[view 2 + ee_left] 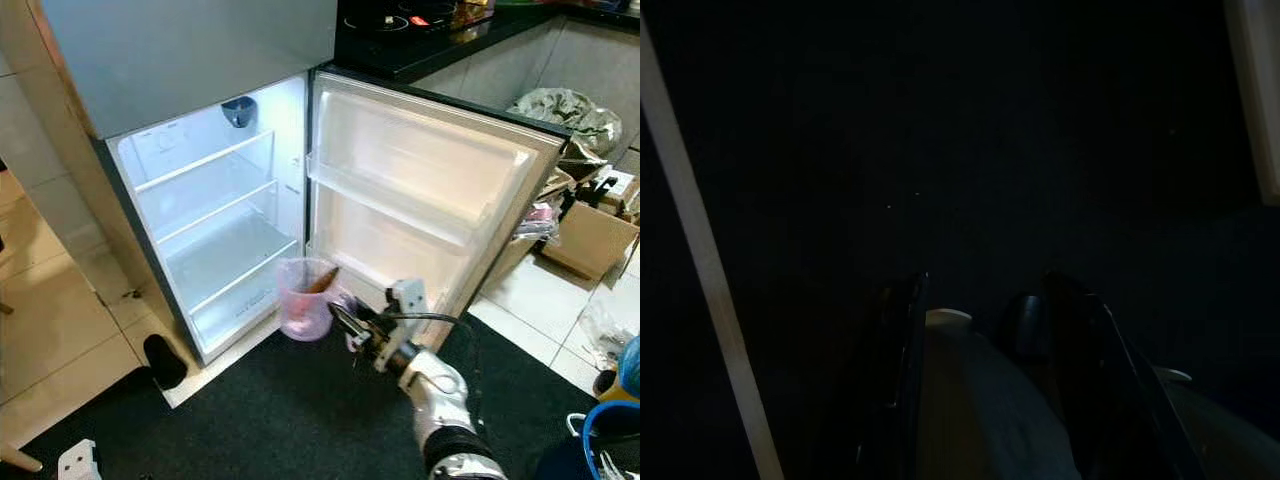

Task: Restocking fridge

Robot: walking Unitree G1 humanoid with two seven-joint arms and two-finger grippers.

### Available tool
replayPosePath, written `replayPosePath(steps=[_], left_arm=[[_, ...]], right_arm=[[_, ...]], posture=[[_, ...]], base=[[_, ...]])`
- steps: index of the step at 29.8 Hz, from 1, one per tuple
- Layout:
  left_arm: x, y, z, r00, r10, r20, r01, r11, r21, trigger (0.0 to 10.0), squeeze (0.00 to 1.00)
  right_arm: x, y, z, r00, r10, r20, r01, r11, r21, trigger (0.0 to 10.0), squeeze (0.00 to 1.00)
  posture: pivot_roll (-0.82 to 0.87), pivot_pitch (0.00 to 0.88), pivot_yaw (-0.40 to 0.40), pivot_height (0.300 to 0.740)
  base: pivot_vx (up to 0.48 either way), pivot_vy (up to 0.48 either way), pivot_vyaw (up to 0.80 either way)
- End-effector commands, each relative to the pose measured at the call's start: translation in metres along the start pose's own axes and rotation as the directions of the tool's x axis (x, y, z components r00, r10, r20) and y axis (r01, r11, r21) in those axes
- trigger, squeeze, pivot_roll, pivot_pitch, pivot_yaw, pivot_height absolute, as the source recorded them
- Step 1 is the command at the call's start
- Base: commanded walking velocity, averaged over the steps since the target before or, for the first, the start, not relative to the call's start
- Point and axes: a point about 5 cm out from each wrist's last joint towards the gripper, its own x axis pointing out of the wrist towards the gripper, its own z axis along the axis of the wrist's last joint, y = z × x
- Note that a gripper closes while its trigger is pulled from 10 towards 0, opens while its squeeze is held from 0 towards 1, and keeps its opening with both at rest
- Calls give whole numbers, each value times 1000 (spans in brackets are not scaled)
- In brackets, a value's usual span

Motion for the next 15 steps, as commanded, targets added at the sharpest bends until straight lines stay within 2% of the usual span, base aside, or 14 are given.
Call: replayPosePath(steps=[1,7,11,15], left_arm=[[-1,-1,-8,1000,-1,-20,1,1000,13,10000,0],[-3,-1,-16,999,1,-52,1,999,36,10000,0],[-2,-3,-17,999,-16,-52,18,999,43,10000,0],[-3,-3,-19,998,-16,-60,19,999,48,10000,0]], right_arm=[[5,3,4,1000,11,15,-10,999,-31,10000,0],[11,6,-1,1000,-20,-11,19,998,-52,10000,0],[9,3,-5,995,-88,-42,84,994,-74,10000,0],[8,2,-8,994,-96,-57,91,993,-79,10000,0]], posture=[[-71,1,12,740],[-65,0,7,740],[-58,0,1,740],[-58,0,0,740]], base=[[0,0,606],[0,0,599],[0,0,597],[0,0,600]])
